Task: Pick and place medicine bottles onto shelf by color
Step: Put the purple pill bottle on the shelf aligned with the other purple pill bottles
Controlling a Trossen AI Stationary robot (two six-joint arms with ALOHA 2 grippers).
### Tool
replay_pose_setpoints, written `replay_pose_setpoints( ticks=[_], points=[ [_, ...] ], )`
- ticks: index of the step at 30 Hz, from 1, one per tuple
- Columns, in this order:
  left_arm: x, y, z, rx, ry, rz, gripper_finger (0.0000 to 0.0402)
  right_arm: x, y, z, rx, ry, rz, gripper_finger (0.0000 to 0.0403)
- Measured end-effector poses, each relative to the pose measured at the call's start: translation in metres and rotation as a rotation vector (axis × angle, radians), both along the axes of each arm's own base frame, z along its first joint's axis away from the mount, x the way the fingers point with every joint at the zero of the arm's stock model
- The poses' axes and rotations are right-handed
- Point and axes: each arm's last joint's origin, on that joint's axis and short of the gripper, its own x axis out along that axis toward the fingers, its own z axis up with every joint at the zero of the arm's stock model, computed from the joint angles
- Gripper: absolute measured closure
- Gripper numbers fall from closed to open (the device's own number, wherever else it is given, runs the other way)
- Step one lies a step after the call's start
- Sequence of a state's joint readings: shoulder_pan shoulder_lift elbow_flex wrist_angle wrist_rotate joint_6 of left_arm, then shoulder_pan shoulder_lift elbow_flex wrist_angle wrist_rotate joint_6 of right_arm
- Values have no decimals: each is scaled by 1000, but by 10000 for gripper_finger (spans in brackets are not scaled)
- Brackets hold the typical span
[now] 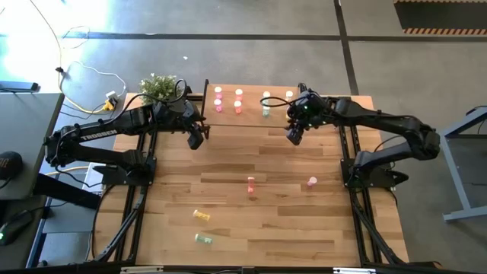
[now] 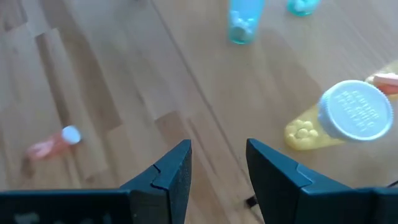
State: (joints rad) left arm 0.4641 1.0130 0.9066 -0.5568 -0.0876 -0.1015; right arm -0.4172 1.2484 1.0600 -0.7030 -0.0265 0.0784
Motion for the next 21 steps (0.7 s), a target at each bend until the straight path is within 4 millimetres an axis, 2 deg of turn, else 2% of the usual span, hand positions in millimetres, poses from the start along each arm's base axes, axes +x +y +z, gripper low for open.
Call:
replay_pose_setpoints(
  ticks=[7, 15, 21],
  points=[
    [4, -8, -1, -85, -38, -48, 216, 1, 21, 5, 77, 32, 59, 258],
    [13, -38, -2, -180, -47, -126, 216, -4, 54, -11, 172, 130, 114, 258],
    [18, -59, -2, -187, -52, -167, 216, -6, 76, -22, 228, 187, 73, 258]
  ],
)
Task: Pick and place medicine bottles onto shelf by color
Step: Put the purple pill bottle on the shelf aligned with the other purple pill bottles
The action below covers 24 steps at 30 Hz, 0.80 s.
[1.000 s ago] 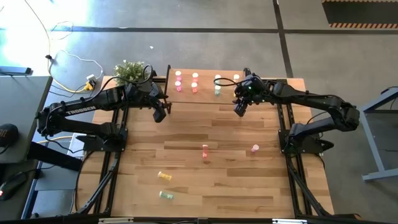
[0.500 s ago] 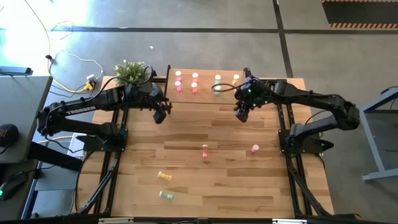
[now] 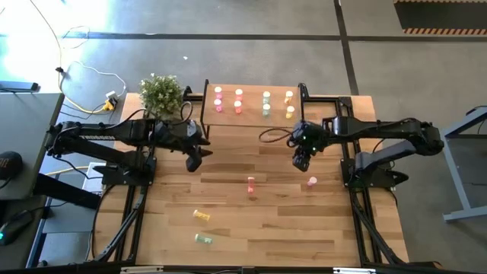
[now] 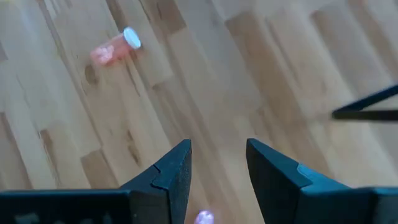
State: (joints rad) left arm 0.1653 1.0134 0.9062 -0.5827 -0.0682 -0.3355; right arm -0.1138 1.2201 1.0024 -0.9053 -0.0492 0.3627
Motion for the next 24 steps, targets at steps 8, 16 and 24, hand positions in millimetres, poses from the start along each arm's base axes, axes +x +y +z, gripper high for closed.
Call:
replay_pose_setpoints(
  ticks=[8, 16, 24],
  points=[
    [3, -21, 0, 8, -4, -65, 216, -13, 36, -7, -31, 58, -99, 258],
    [3, -34, 0, 2, -8, -130, 216, -54, 66, 11, -97, 6, -271, 258],
    [3, -45, 0, 0, -8, -187, 216, -87, 83, 20, -54, -91, -474, 258]
  ],
)
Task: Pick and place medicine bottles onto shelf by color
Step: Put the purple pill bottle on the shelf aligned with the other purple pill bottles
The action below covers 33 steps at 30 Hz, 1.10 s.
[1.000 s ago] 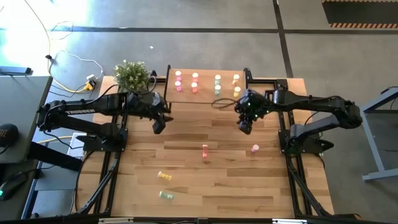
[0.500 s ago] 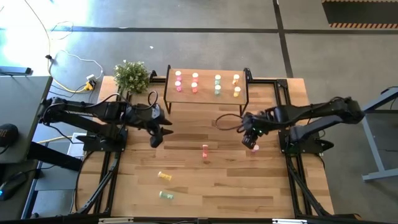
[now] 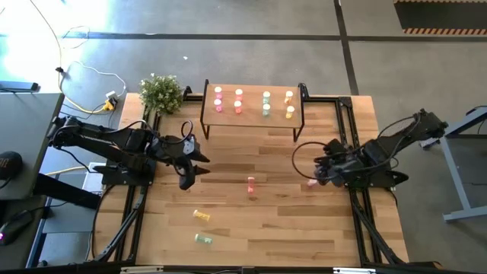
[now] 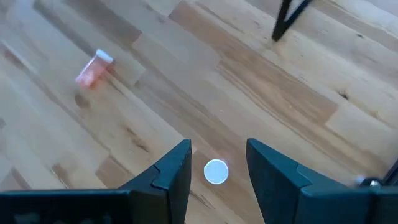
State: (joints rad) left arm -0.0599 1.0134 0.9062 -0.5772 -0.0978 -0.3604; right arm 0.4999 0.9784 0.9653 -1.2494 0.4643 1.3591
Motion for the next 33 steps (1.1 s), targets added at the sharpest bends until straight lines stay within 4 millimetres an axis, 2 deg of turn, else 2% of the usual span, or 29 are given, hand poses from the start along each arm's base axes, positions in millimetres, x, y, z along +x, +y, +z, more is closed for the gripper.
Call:
replay_pose_setpoints(
  ticks=[9, 16, 24, 28, 33],
  points=[
    [-1, -8, 0, 9, -1, -26, 216, -21, 6, -3, -43, 2, -171, 258],
    [-1, -9, 0, 9, -1, -26, 216, -31, 14, -3, 14, -50, -271, 258],
    [-1, -9, 0, 11, 0, -27, 216, -28, 32, -10, 65, -45, -289, 256],
    [-1, -9, 0, 16, 0, -32, 216, -22, 44, -14, 117, -32, -270, 236],
    [-1, -9, 0, 17, 0, -33, 216, -17, 60, -26, 76, 6, -253, 208]
  ],
)
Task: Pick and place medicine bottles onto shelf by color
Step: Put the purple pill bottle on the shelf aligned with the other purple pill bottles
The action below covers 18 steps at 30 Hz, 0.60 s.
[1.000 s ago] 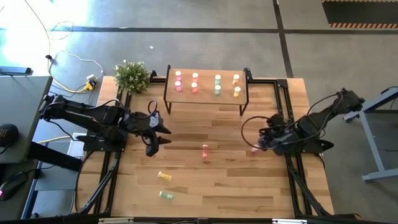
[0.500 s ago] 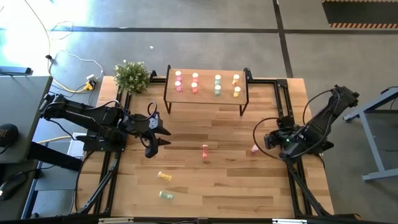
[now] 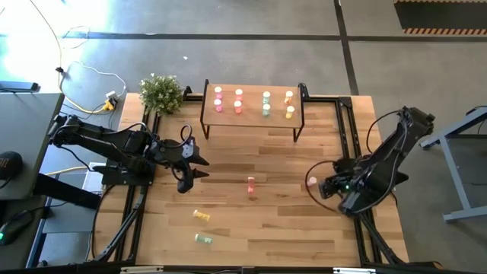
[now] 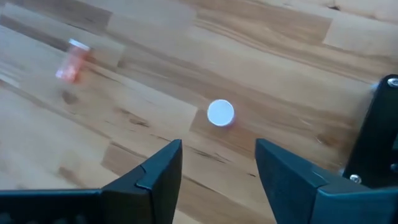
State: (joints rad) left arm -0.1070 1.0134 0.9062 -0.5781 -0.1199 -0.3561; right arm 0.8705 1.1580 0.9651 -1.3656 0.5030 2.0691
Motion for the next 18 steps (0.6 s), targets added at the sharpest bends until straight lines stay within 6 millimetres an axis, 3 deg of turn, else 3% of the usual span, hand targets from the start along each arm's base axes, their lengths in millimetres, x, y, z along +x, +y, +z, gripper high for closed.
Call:
replay_pose_setpoints(
  ticks=[10, 18],
  points=[
    [0, 0, 0, -5, 0, -1, 216, 4, 44, -39, -199, -33, -3, 208],
    [0, 0, 0, -10, 0, 2, 216, 15, 68, -77, -329, -29, 31, 208]
  ],
)
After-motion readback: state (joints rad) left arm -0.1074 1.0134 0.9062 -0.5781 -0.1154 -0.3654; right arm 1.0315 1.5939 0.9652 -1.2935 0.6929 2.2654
